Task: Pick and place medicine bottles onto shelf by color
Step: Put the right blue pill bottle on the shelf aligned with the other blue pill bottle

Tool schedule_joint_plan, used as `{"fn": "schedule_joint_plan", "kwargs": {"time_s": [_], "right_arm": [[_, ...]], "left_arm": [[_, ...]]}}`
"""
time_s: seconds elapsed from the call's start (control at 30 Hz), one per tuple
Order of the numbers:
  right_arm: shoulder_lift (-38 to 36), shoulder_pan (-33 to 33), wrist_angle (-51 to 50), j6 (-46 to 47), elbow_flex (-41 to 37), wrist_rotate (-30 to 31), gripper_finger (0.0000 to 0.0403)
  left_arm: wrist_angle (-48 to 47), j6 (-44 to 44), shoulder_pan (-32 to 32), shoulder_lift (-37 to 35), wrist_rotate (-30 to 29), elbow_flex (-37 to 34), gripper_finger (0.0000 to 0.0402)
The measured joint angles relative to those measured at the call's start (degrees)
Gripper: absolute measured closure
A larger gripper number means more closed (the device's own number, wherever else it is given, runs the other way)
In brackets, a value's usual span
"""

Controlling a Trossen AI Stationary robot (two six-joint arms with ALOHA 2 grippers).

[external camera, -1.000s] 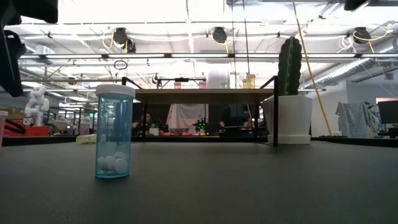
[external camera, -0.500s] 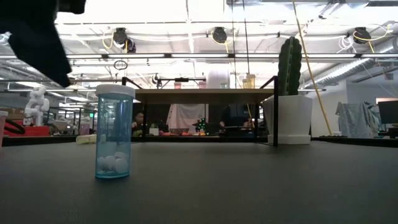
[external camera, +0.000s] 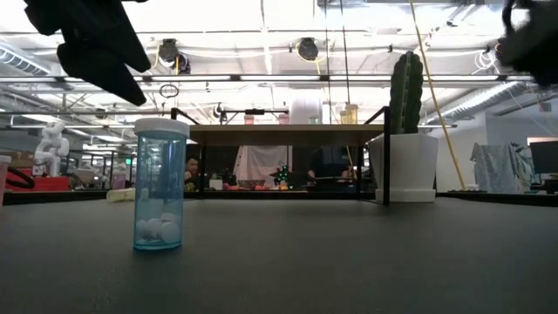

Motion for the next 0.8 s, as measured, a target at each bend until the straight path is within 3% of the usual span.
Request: {"fn": "schedule_joint_plan", "kwargs": {"time_s": [0.2,0.8], "right_arm": [[0.0,-0.9,11.1,1.0,-6.0,-6.6,0.0083],[-0.2,0.8,5.8,-1.8,-9.4,-7.1,0.0088]], "left_arm": [[-0.1,-0.9,-0.9,0.0,0.8,0.0,0.0057],[-0.1,-0.8,-1.0,0.0,1.4,0.0,0.0057]]}}
